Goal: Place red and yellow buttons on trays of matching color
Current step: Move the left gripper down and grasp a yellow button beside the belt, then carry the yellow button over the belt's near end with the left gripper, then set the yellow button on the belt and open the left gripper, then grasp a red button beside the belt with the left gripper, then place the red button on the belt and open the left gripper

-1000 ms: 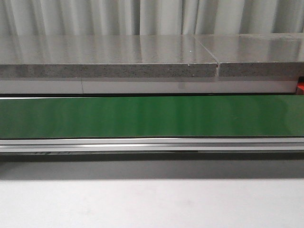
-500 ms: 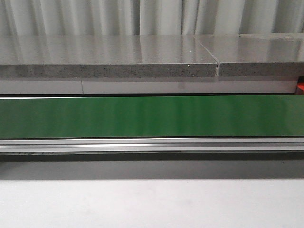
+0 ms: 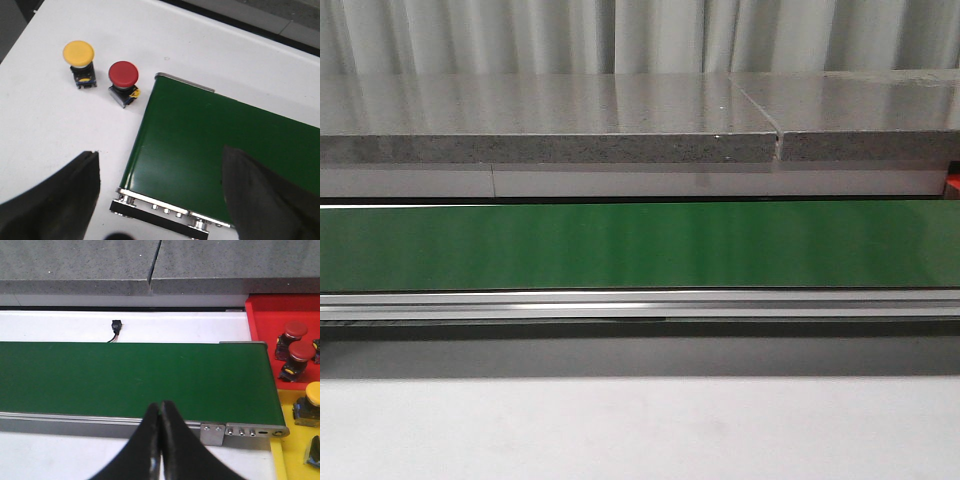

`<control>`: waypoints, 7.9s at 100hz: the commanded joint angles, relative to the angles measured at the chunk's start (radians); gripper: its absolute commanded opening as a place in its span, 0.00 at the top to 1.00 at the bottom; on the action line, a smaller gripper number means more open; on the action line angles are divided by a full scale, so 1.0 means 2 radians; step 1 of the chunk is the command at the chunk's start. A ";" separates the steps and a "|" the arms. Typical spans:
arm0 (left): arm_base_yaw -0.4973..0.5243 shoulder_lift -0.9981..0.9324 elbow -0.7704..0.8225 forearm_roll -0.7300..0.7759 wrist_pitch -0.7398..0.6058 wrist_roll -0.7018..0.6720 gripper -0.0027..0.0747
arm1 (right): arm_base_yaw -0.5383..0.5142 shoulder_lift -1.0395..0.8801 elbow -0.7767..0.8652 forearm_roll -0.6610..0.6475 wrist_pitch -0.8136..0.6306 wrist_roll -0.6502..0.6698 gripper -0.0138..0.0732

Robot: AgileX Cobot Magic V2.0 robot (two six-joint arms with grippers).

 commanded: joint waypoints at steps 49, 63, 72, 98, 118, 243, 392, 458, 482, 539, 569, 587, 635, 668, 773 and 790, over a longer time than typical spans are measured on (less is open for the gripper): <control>0.046 0.224 -0.188 -0.013 0.042 -0.024 0.32 | 0.000 0.003 -0.011 -0.001 -0.033 -0.004 0.92; 0.061 0.271 -0.227 -0.013 0.062 -0.048 0.32 | 0.000 0.003 -0.011 -0.001 -0.033 -0.004 0.92; 0.062 0.298 -0.251 -0.006 0.082 -0.048 0.32 | 0.000 0.003 -0.011 -0.001 -0.033 -0.004 0.92; 0.063 0.362 -0.294 -0.003 0.082 -0.075 0.32 | 0.000 0.003 -0.011 -0.001 -0.033 -0.004 0.92; 0.070 0.393 -0.315 0.018 0.079 -0.135 0.32 | 0.000 0.003 -0.011 -0.001 -0.033 -0.004 0.92; 0.073 0.454 -0.377 -0.007 0.107 -0.127 0.83 | 0.000 0.003 -0.011 -0.001 -0.034 -0.004 0.92; -0.043 0.235 -0.138 -0.024 0.056 -0.004 0.83 | 0.000 0.003 -0.011 -0.001 -0.034 -0.004 0.92; -0.044 0.221 -0.154 -0.092 0.008 -0.007 0.25 | 0.000 0.003 -0.011 -0.001 -0.034 -0.004 0.92; -0.011 0.221 -0.176 -0.091 0.007 -0.046 0.25 | 0.000 0.003 -0.011 -0.001 -0.034 -0.004 0.92; 0.047 0.314 -0.186 -0.095 0.024 -0.150 0.25 | 0.000 0.003 -0.011 -0.001 -0.034 -0.004 0.92; 0.047 0.373 -0.237 -0.101 0.033 -0.177 0.25 | 0.000 0.003 -0.011 -0.001 -0.034 -0.004 0.92; 0.047 0.401 -0.256 -0.103 0.034 -0.191 0.25 | 0.000 0.003 -0.011 -0.001 -0.034 -0.004 0.92; 0.047 0.420 -0.266 -0.106 0.037 -0.191 0.57 | 0.000 0.003 -0.011 -0.001 -0.034 -0.004 0.92; 0.047 0.412 -0.266 -0.106 0.060 -0.160 0.71 | 0.000 0.003 -0.011 -0.001 -0.034 -0.004 0.92; 0.040 0.209 -0.158 -0.045 0.086 0.039 0.73 | 0.000 0.003 -0.011 -0.001 -0.034 -0.004 0.92; 0.012 0.194 -0.144 -0.045 0.082 0.039 0.73 | 0.000 0.003 -0.011 -0.001 -0.034 -0.004 0.92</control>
